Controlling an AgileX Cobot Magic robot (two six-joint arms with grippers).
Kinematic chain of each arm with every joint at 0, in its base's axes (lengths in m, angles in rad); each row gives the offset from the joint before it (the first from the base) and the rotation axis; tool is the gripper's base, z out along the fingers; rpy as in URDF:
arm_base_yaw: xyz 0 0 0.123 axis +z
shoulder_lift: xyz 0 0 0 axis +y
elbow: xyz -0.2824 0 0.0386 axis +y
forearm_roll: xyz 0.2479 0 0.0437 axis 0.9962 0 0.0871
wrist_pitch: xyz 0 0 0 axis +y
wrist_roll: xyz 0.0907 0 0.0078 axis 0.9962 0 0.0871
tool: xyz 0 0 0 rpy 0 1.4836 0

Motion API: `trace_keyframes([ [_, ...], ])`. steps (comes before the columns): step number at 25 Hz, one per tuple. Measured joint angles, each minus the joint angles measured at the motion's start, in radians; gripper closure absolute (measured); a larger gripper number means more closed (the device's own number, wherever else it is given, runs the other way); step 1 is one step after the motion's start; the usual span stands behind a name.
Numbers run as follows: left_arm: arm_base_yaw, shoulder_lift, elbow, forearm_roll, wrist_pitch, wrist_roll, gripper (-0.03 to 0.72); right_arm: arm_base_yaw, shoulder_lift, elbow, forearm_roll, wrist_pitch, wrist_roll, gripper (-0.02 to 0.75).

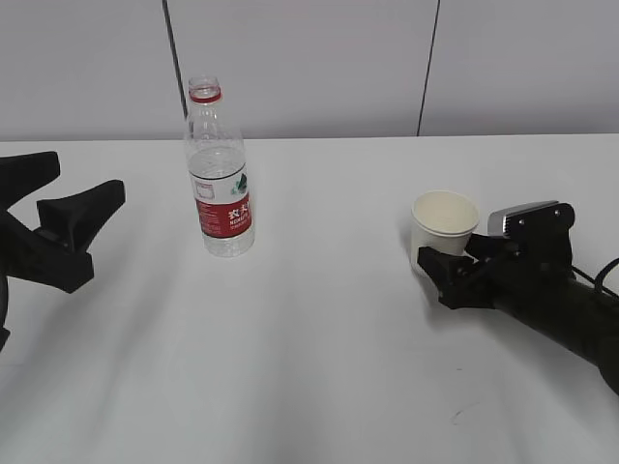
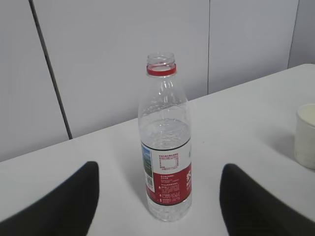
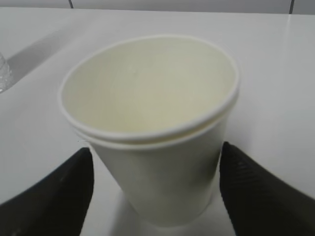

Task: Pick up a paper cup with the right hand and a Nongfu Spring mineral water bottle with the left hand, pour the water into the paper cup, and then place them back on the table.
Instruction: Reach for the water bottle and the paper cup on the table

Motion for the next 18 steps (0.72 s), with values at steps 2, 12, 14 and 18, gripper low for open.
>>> trace_keyframes([
  [2, 0.000, 0.000, 0.000, 0.000, 0.000, 0.000, 0.225, 0.000, 0.010, 0.000, 0.000, 0.000, 0.000, 0.150],
  [12, 0.000, 0.000, 0.000, 0.000, 0.000, 0.000, 0.225, 0.000, 0.009, 0.000, 0.000, 0.000, 0.000, 0.150],
  [14, 0.000, 0.000, 0.000, 0.000, 0.000, 0.000, 0.225, 0.000, 0.009, 0.000, 0.000, 0.000, 0.000, 0.150],
  [18, 0.000, 0.000, 0.000, 0.000, 0.000, 0.000, 0.225, 0.000, 0.009, 0.000, 0.000, 0.000, 0.000, 0.150],
])
